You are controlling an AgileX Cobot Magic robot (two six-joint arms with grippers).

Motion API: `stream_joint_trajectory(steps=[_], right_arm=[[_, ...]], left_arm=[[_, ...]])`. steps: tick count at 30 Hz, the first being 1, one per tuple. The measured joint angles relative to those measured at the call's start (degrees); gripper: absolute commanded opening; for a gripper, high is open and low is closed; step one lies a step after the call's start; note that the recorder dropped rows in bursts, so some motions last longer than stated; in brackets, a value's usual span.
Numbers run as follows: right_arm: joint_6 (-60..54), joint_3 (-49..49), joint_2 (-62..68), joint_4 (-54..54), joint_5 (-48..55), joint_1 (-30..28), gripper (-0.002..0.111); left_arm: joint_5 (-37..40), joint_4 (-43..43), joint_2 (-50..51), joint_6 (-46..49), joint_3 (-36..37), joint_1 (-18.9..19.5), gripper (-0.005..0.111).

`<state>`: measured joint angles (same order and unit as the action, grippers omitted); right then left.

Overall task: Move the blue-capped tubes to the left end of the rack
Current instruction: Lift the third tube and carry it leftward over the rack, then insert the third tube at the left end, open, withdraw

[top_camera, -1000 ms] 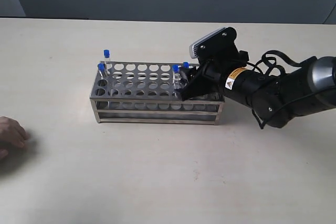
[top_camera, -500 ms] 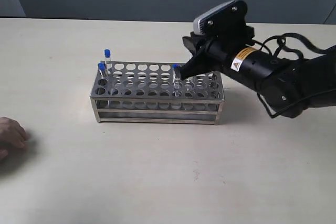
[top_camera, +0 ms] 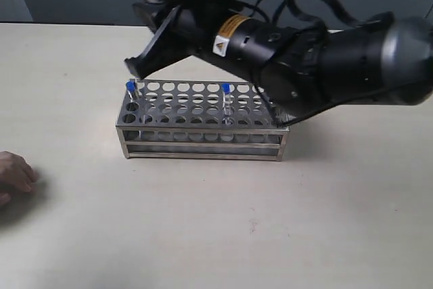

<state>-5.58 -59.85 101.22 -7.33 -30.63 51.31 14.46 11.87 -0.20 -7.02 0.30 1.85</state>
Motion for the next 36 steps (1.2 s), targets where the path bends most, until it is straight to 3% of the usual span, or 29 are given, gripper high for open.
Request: stream_joint_trajectory(steps=[12,29,31,33,36], right_arm=[[1.99,-8.64,12.28,-0.10,3.31,4.28,0.000],[5.58,-9.28,14.70,-0.10,7.06,4.72,0.001],[5.89,-9.28,15.40,-0.10,8.31,4.72,0.014],[6.00,-9.28,15.61,-0.10,9.39,4.72,0.040],[6.00,-9.28,15.61,-0.10,10.42,4.72,0.050]], left_arm=[[0.00,0.00,0.00,0.00,0.00,0.00,0.001],[0.00,0.00,0.00,0.00,0.00,0.00,0.001],[0.00,0.00,0.00,0.00,0.00,0.00,0.001],[0.00,0.00,0.00,0.00,0.00,0.00,0.001],[0.00,0.00,0.00,0.00,0.00,0.00,0.001]])
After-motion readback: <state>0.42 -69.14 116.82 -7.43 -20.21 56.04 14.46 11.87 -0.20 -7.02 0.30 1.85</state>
